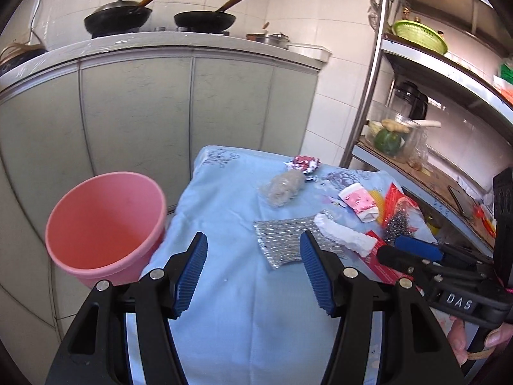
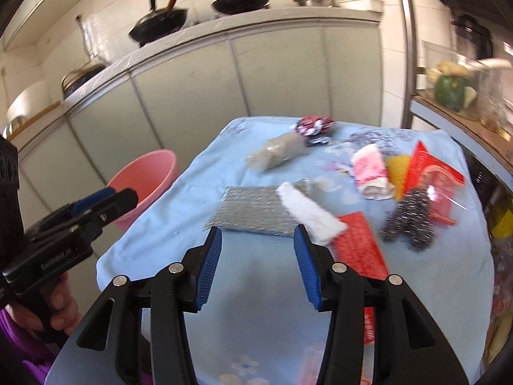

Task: Collect trash
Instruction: 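Move both tools back over the table, then grasp the white foam strip with the left tool while the right tool grasps the clear-and-red plastic bag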

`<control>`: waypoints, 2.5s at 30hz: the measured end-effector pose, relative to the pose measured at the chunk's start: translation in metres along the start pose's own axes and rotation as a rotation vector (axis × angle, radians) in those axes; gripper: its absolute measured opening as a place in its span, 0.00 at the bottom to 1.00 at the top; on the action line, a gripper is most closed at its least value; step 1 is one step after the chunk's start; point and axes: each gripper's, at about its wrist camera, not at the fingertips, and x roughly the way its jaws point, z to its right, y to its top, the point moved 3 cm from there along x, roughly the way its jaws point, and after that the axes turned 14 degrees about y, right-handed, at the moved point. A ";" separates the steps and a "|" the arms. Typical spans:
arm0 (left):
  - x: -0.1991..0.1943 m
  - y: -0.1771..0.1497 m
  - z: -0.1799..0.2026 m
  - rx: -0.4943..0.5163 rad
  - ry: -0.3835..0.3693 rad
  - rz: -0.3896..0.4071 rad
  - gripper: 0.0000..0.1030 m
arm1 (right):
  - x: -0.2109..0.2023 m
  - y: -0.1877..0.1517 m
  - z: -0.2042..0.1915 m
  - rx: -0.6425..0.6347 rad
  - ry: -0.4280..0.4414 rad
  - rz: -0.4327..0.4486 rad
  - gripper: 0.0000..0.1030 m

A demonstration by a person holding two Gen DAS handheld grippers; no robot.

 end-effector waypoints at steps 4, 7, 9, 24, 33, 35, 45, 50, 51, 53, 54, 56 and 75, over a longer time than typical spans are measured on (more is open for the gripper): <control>-0.002 -0.004 0.012 0.014 -0.033 0.002 0.57 | -0.017 -0.003 0.011 0.036 0.040 0.064 0.46; -0.004 -0.005 0.021 0.034 -0.072 0.006 0.57 | -0.034 -0.004 0.017 0.048 0.015 0.132 0.46; -0.004 -0.005 0.028 0.049 -0.105 0.006 0.57 | -0.041 -0.003 0.021 0.060 0.005 0.166 0.46; 0.010 -0.008 0.060 0.125 -0.182 -0.047 0.57 | -0.094 -0.021 0.086 0.087 -0.180 0.129 0.46; 0.016 -0.008 0.079 0.179 -0.252 -0.067 0.58 | -0.090 -0.055 0.061 0.040 -0.044 -0.063 0.46; 0.017 -0.008 0.082 0.187 -0.255 -0.074 0.58 | -0.085 -0.057 0.049 0.003 -0.003 -0.107 0.46; 0.027 -0.006 0.085 0.189 -0.269 -0.103 0.60 | -0.041 -0.077 0.040 -0.014 0.071 -0.311 0.51; 0.044 -0.002 0.102 0.188 -0.302 -0.171 0.60 | -0.035 -0.078 0.048 0.000 0.049 -0.309 0.51; 0.049 0.000 0.105 0.174 -0.314 -0.196 0.60 | -0.036 -0.078 0.050 0.003 0.049 -0.305 0.49; 0.059 0.003 0.113 0.145 -0.332 -0.243 0.60 | -0.038 -0.077 0.052 0.011 0.053 -0.289 0.45; 0.064 0.005 0.116 0.129 -0.341 -0.267 0.60 | -0.039 -0.076 0.053 0.014 0.050 -0.281 0.44; 0.075 0.008 0.125 0.101 -0.339 -0.315 0.60 | -0.040 -0.075 0.056 0.014 0.041 -0.262 0.41; 0.163 0.012 0.165 -0.014 -0.087 -0.552 0.48 | -0.050 -0.070 0.083 0.050 0.024 -0.174 0.40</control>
